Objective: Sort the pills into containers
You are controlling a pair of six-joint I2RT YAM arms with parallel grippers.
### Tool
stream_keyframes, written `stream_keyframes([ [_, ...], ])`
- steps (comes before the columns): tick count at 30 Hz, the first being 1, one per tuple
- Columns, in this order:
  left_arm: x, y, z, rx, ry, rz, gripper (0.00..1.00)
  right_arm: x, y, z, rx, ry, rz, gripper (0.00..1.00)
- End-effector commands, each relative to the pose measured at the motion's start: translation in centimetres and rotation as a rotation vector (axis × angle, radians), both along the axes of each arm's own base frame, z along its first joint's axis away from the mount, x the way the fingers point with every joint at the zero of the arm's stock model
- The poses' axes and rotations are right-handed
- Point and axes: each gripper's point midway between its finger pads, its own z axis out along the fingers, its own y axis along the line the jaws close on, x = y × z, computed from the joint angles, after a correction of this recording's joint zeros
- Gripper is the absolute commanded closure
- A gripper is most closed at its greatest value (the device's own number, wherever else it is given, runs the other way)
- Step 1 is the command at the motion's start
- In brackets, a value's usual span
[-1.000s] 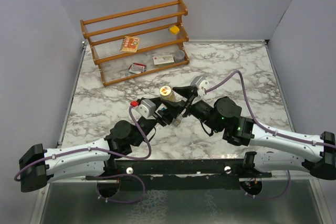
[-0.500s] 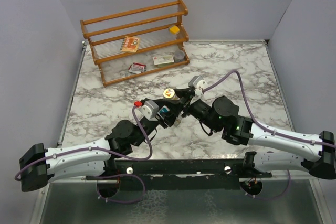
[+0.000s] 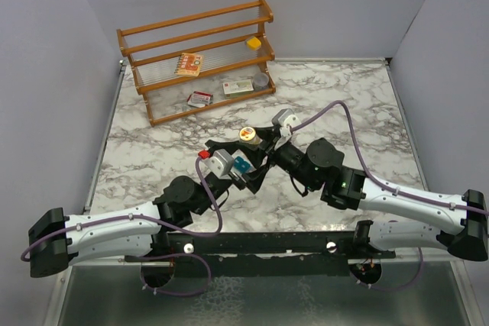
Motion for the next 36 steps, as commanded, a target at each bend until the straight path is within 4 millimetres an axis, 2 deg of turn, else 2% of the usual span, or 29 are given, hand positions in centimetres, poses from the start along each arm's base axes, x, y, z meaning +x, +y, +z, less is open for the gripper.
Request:
stream_keyframes([
  [1,-0.4,1.8,6.5,-0.210,-0.061,0.014,0.01,-0.2,-0.6,-4.5,-0.147,0.039,-0.012,0.98],
  [4,-0.1,1.5,5.7,-0.174,-0.041,0.026,0.01,0.1,-0.9,-4.3,-0.140,0.035,-0.036,0.98],
  [8,0.6,1.6,2.8,-0.084,0.017,0.068,0.01,1.2,-2.2,-4.1,-0.120,0.033,-0.128,0.98],
  [12,1.2,3.5,-0.6,-0.046,0.079,0.142,0.01,2.3,-3.6,-4.2,-0.104,0.001,-0.221,0.98],
  [15,1.4,5.1,-2.3,-0.042,0.111,0.193,0.01,3.1,-4.5,-4.5,-0.100,-0.042,-0.284,0.98],
  [19,1.3,6.7,-3.2,-0.064,0.131,0.228,0.01,5.2,-6.5,-5.5,-0.023,-0.041,-0.284,0.98],
  [21,1.3,7.1,-3.4,-0.069,0.131,0.233,0.01,6.4,-8.6,-6.4,0.034,-0.050,-0.308,0.98],
  [27,1.2,6.7,-3.9,-0.038,0.130,0.224,0.01,7.5,-13.3,-8.4,0.119,-0.190,-0.432,0.98],
  [32,1.2,5.5,-4.8,0.008,0.135,0.192,0.01,8.9,-15.5,-11.3,0.183,-0.165,-0.488,0.98],
  [36,0.9,5.0,-5.0,0.031,0.121,0.162,0.01,9.6,-15.8,-13.7,0.180,-0.142,-0.518,0.98],
])
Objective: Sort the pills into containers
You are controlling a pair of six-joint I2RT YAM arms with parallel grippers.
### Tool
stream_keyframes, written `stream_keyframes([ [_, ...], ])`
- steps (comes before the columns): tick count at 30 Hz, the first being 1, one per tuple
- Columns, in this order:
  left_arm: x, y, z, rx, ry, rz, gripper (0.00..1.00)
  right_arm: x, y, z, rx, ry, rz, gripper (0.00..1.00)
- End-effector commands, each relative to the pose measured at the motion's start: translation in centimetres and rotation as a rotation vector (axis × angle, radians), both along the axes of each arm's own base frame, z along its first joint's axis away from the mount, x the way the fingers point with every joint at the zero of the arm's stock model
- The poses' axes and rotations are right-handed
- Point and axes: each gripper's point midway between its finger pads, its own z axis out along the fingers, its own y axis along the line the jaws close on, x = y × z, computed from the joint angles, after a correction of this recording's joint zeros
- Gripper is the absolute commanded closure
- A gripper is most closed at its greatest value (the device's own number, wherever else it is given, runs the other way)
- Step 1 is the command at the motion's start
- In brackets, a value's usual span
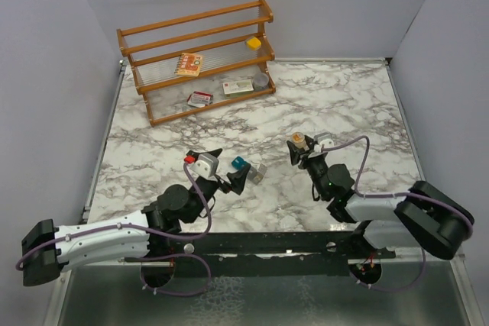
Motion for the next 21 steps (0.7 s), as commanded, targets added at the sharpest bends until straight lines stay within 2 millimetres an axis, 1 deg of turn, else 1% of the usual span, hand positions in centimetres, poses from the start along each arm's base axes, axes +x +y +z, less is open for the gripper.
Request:
stream_keyframes([
  [1,-0.4,-0.5,0.6,0.000,-0.021,-0.039,0.01,0.2,-0.1,2.1,0.158,-0.110,0.001,0.98],
  [10,-0.7,0.7,0.7,-0.004,-0.057,-0.034,0.01,0.4,-0.5,-1.6,0.186,-0.068,-0.011,0.98],
  [15,-0.7,0.7,0.3,0.023,-0.059,-0.031,0.01,0.7,0.1,-3.8,0.196,0.001,-0.006,0.98],
  [21,-0.6,0.4,-0.3,0.052,-0.049,-0.036,0.01,0.5,0.3,-5.7,0.218,0.066,0.000,0.98],
])
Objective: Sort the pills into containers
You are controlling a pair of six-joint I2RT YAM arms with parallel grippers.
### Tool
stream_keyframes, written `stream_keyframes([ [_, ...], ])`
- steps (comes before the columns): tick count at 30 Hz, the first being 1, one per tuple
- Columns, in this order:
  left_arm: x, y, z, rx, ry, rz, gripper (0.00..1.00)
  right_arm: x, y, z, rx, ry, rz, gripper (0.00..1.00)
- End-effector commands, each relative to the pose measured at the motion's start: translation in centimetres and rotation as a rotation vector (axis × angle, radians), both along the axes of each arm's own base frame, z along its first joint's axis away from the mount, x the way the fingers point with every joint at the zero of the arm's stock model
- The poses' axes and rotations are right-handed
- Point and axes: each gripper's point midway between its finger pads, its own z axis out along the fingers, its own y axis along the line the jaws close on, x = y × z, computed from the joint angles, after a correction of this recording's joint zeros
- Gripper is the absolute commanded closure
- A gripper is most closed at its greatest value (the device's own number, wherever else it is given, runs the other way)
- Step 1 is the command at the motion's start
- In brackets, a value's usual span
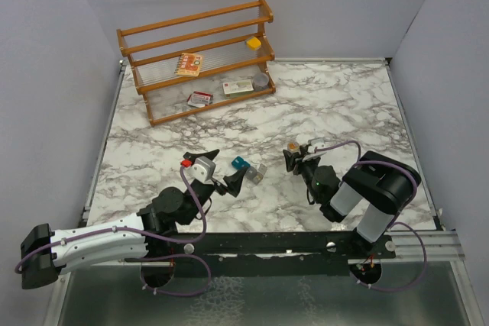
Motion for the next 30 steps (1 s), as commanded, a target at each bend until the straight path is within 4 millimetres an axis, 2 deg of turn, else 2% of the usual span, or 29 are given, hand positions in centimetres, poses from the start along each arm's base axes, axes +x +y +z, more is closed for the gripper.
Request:
stream_keyframes([
  [1,-0.1,-0.4,-0.1,0.021,-0.008,-0.019,0.01,-0.4,0.1,3.1,0.201,-0.099,0.009,0.98],
  [11,-0.1,-0.2,-0.6,0.025,-0.002,-0.016,0.01,-2.1,0.2,-0.1,0.171,0.004,0.066,0.98],
  [12,-0.1,-0.2,-0.6,0.025,-0.002,-0.012,0.01,-2.3,0.2,-0.3,0.171,0.013,0.069,0.92],
  [16,0.0,0.0,-0.4,0.018,-0.002,-0.002,0.01,-2.8,-0.5,-0.7,0.167,0.031,0.053,0.51],
  [20,0.1,0.2,0.1,0.001,-0.005,0.009,0.01,-3.1,-0.8,-0.4,0.139,0.016,0.056,0.23],
  [24,0.1,0.6,0.7,-0.015,-0.015,0.018,0.01,-3.3,-0.7,-0.5,0.132,0.017,0.053,0.16],
  [30,-0.1,0.9,1.0,-0.044,-0.017,0.012,0.01,-3.8,-0.7,0.2,0.151,0.006,0.062,0.15],
])
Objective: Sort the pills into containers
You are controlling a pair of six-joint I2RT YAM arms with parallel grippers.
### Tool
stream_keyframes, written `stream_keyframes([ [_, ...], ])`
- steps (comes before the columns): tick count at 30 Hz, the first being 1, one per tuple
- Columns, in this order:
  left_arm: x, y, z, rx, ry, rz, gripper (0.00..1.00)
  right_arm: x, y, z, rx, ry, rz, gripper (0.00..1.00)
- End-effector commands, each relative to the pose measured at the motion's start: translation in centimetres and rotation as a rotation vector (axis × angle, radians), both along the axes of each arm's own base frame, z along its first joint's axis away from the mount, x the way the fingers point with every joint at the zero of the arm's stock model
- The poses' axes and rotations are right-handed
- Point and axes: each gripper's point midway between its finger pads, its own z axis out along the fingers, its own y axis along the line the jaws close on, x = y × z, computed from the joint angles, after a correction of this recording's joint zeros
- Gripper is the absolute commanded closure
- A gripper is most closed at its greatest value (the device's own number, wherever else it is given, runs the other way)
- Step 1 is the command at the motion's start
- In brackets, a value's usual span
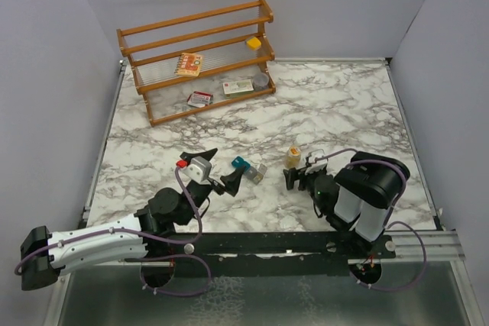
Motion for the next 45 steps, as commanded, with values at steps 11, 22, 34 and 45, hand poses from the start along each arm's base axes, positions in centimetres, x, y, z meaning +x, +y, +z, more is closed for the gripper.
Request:
stream_keyframes([
  [11,0.4,0.4,-0.9,0.010,0.033,0.036,0.01,-4.0,1.7,8.2,0.147,-0.038,-0.116,0.15],
  [22,0.3,1.1,-0.8,-0.004,0.031,0.044,0.01,-4.4,0.6,15.6,0.213,-0.093,-0.141,0.17],
  [34,1.5,3.5,-4.4,-0.025,0.150,0.204,0.01,-4.8,9.7,18.0,0.021,0.074,0.141,0.78],
  [45,2.9,3.2,-10.9,-0.019,0.333,0.195,0.01,-6.6,12.4,15.5,0.075,0.147,0.289,0.45],
])
